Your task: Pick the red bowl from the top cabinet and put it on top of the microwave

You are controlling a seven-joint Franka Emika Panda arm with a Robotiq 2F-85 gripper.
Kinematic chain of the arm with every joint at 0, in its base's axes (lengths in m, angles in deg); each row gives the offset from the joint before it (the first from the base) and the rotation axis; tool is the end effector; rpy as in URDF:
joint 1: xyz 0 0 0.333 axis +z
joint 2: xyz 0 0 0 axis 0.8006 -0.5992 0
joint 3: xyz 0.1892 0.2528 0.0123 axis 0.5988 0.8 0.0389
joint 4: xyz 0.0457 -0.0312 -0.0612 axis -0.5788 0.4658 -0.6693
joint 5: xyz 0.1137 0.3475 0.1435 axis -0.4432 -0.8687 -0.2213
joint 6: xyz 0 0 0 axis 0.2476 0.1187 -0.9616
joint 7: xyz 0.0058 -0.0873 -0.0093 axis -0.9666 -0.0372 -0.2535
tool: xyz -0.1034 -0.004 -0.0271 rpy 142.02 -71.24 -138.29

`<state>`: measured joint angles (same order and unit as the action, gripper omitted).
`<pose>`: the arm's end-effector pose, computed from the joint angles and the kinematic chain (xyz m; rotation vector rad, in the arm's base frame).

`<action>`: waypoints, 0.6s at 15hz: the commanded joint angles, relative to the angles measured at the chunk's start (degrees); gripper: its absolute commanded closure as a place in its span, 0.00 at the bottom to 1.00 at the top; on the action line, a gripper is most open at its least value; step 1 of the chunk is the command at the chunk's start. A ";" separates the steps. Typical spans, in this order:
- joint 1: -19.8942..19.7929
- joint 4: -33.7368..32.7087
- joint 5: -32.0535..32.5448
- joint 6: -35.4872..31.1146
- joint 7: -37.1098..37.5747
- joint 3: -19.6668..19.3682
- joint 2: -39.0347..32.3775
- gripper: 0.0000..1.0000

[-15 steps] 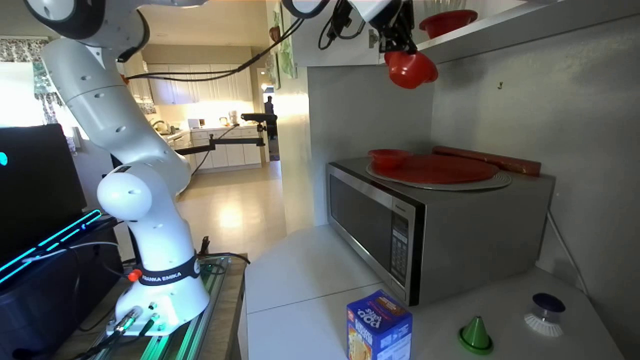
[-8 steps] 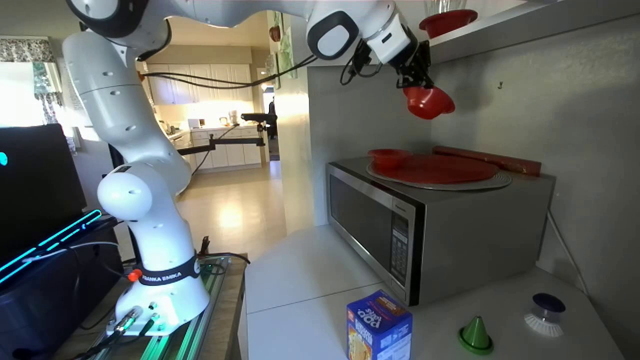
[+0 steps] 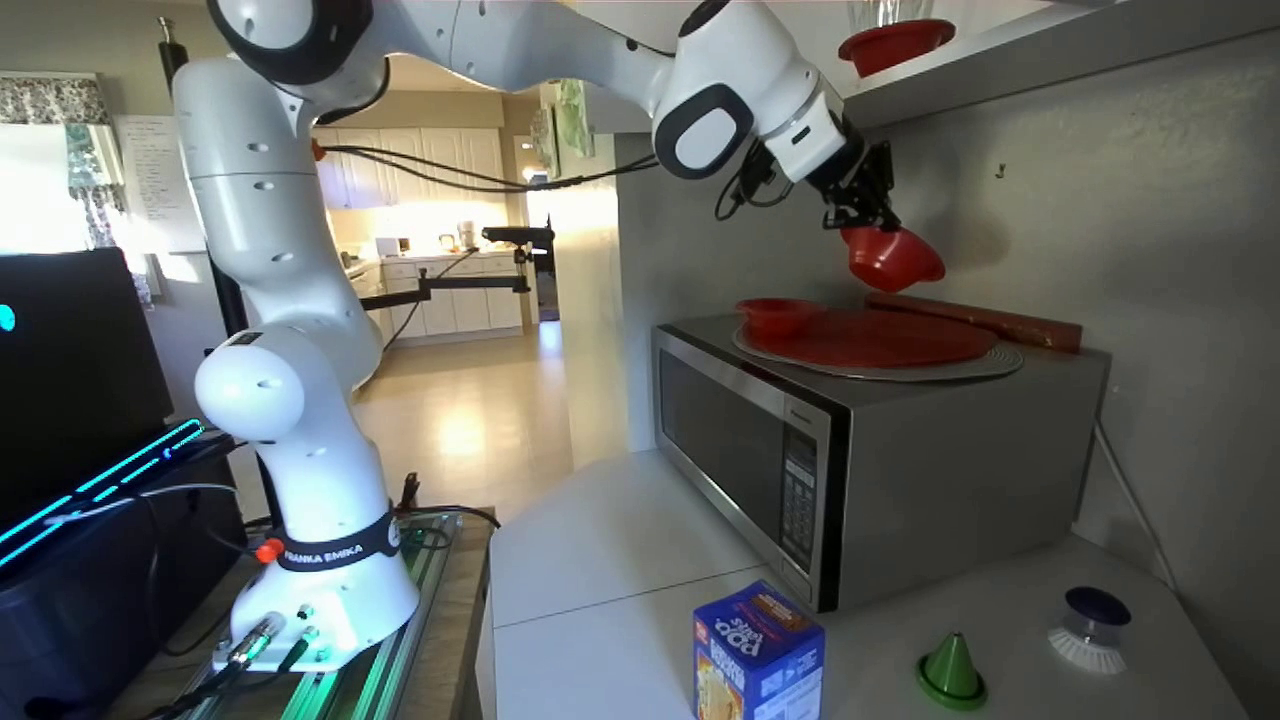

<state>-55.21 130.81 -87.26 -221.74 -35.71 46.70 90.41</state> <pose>0.5885 0.0007 0.5621 -1.9050 1.3764 -0.7426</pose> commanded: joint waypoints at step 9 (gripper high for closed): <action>1.69 -5.57 11.43 -0.99 14.17 0.23 -7.79 0.99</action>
<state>-54.13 128.24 -78.73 -222.01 -25.55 46.87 85.37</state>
